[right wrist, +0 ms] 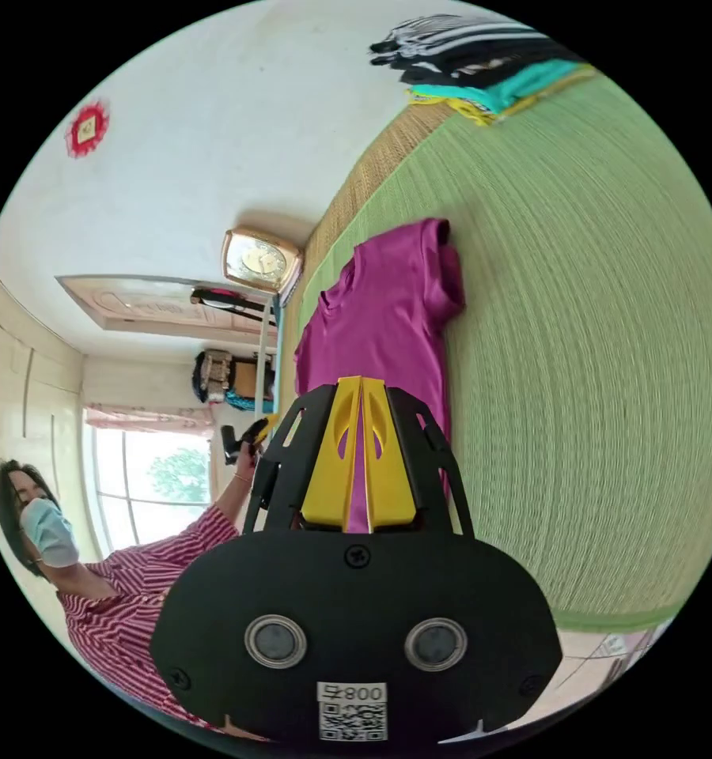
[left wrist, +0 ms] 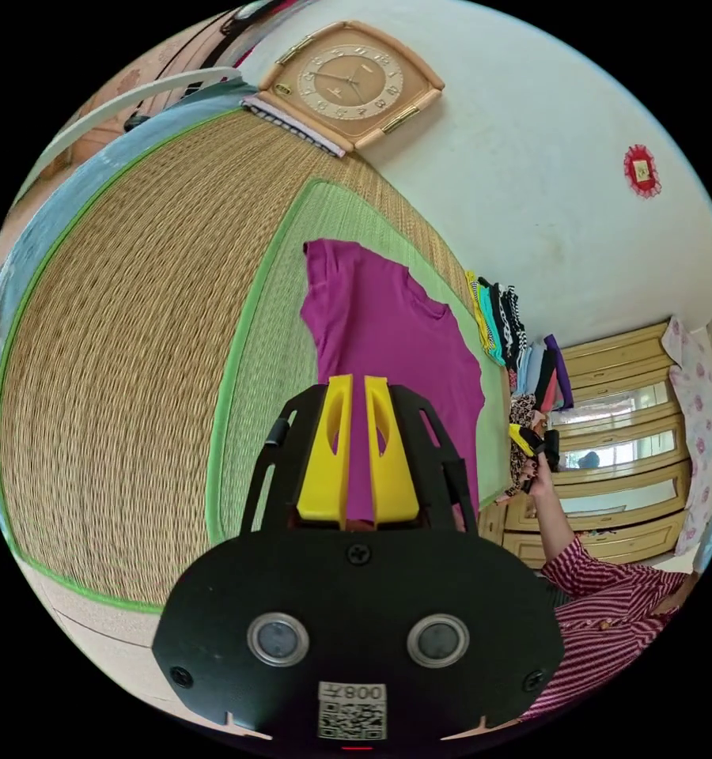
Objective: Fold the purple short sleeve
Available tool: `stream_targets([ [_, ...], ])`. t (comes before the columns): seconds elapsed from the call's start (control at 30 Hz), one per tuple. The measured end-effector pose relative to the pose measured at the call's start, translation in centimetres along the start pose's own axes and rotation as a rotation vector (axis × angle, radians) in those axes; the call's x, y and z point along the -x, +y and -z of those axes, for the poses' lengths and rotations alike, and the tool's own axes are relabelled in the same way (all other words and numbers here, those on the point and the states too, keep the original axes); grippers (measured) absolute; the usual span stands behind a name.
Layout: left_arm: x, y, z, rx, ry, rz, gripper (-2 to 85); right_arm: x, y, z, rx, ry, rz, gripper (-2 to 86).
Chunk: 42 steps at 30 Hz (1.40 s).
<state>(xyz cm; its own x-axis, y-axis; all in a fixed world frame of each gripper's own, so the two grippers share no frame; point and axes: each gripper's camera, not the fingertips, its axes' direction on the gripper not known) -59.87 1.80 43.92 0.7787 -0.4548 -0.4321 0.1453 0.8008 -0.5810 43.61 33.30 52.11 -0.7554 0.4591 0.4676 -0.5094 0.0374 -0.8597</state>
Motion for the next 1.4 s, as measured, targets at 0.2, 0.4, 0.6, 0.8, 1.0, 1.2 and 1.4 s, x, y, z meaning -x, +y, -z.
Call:
stream_targets([
  [0.2,0.6,-7.7,-7.7,0.062,-0.227,-0.068,0.5,0.7,-7.9,-6.7,0.049,0.229,0.044,0.0],
  [0.4,4.1,-8.3,-9.2,0.003,-0.294,-0.018,0.1,-4.3,-5.7,-7.3,-0.006,0.233,-0.013,-0.1],
  [0.6,2.9,-11.7,-10.7,-0.072,-0.196,-0.069,0.2,-1.9,-4.8,-6.0,-0.086,0.222,0.052,0.0],
  [0.8,2.9,-16.4,-17.2,0.012,-0.273,-0.084,0.2,0.1,-10.1,-8.7,-0.048,0.257,0.096,0.1],
  [1.0,5.1,-17.1,-19.0,-0.036,-0.231,-0.030,0.5,-3.5,-11.2,-9.4,-0.057,0.226,0.006,0.1],
  [1.2,2.1,-14.3,-22.2,-0.021,-0.068,-0.158,2.3,-3.6,-4.4,-4.5,-0.245,0.170,0.037,0.7],
  [1.4,-6.5,-13.4,-32.8,0.157,0.156,-0.365,5.8,-5.3,2.4,-4.7,-0.322,0.134,0.008,5.5],
])
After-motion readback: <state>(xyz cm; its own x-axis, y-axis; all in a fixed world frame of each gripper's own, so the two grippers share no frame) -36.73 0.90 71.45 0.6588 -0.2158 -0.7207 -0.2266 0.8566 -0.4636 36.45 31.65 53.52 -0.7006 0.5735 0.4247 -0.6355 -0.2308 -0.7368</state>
